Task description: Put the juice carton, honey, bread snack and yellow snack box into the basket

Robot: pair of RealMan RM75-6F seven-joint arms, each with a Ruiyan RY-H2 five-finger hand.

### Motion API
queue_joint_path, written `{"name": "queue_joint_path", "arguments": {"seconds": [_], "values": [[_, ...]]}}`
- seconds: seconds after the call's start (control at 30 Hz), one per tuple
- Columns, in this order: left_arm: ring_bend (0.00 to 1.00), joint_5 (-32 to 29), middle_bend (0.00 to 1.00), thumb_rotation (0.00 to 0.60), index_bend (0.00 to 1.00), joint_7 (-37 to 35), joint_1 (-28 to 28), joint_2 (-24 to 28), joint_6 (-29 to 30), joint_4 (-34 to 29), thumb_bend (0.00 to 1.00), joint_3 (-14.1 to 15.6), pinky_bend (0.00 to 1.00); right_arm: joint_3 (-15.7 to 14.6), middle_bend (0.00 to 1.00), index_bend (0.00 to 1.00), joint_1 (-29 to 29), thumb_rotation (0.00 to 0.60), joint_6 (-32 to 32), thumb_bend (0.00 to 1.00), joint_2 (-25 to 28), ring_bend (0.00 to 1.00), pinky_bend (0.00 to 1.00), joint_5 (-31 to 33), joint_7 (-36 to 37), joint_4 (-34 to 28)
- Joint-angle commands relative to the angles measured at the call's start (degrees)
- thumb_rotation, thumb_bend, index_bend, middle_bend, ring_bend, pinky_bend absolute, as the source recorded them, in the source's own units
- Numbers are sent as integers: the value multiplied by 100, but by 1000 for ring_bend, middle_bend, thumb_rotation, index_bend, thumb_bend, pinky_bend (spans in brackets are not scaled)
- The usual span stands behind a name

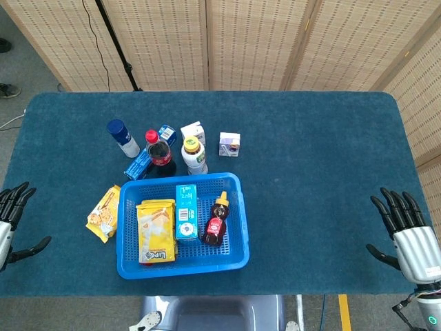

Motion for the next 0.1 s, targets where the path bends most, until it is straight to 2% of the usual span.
{"name": "queue_joint_path", "arguments": {"seconds": [0.03, 0.1], "values": [[0, -272, 0, 560, 0, -336, 160, -74, -150, 283, 183, -44, 0, -15, 0, 0, -31, 600, -149, 62, 80, 0, 0, 146, -252, -235], [0, -351, 0, 561, 0, -368, 184, -86, -223, 396, 183, -86, 0, 17, 0, 0, -48, 600, -130, 61, 68, 0, 0, 190, -313, -263]]}}
